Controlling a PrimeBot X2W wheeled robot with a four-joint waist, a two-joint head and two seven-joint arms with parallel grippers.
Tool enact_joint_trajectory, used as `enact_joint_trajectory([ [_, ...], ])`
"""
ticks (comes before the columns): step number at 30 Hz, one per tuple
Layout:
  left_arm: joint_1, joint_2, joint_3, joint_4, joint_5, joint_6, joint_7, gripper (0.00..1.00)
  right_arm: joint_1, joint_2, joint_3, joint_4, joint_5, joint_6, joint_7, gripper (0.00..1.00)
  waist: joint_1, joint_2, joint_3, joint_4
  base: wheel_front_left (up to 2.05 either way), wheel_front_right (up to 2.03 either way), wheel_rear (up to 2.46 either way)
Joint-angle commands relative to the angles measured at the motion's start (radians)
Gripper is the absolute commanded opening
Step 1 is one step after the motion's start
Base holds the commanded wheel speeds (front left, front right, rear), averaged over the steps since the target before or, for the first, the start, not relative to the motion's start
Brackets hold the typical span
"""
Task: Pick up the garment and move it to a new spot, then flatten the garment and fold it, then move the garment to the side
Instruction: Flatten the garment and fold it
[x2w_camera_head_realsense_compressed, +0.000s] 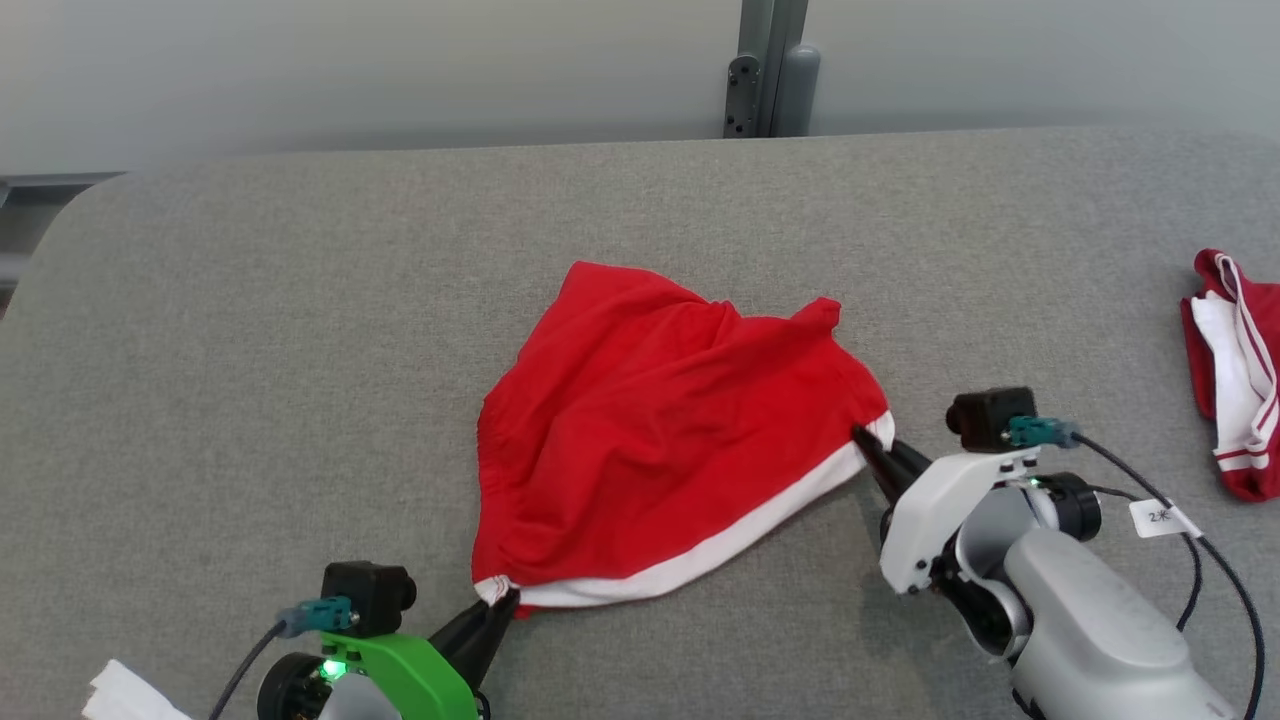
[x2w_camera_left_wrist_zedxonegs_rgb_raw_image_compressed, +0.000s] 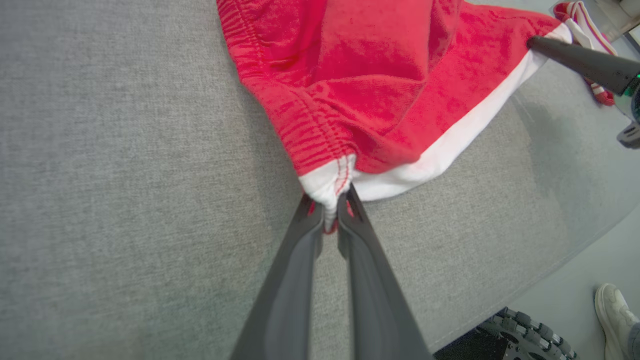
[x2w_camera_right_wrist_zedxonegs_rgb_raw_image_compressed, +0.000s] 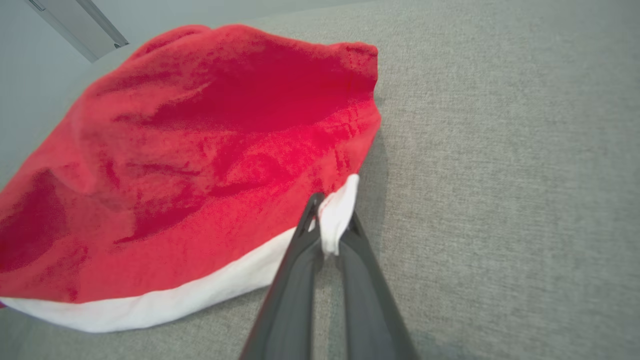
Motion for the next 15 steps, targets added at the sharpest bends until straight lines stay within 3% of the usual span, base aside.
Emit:
enact_joint_trajectory([
  [1,0.018,0.018,0.014,-0.055,-0.026,0.000,-0.001,0.00,0.014,-0.029,-0.020,-0.060,0.041,0.000,-0.022,0.00,0.0000,0.0000,-0.022,-0.024,0.00,0.00,0.00],
  [6,0.067,0.061,0.074,-0.359,-0.119,0.011,0.038,0.00,0.074,-0.121,-0.117,-0.368,0.170,0.000,-0.016,0.00,0.0000,0.0000,-0.042,-0.066,0.00,0.00,0.00],
  [9,0.074,0.100,0.126,-0.576,-0.158,0.044,0.076,0.00,0.108,-0.162,-0.211,-0.592,0.221,0.000,0.028,0.00,0.0000,0.0000,-0.044,-0.098,0.00,0.00,0.00],
  [15,-0.057,0.151,0.206,-0.852,-0.237,0.096,0.195,0.00,0.051,-0.133,-0.399,-0.884,0.239,0.000,0.173,0.00,0.0000,0.0000,0.006,-0.141,0.00,0.00,0.00],
])
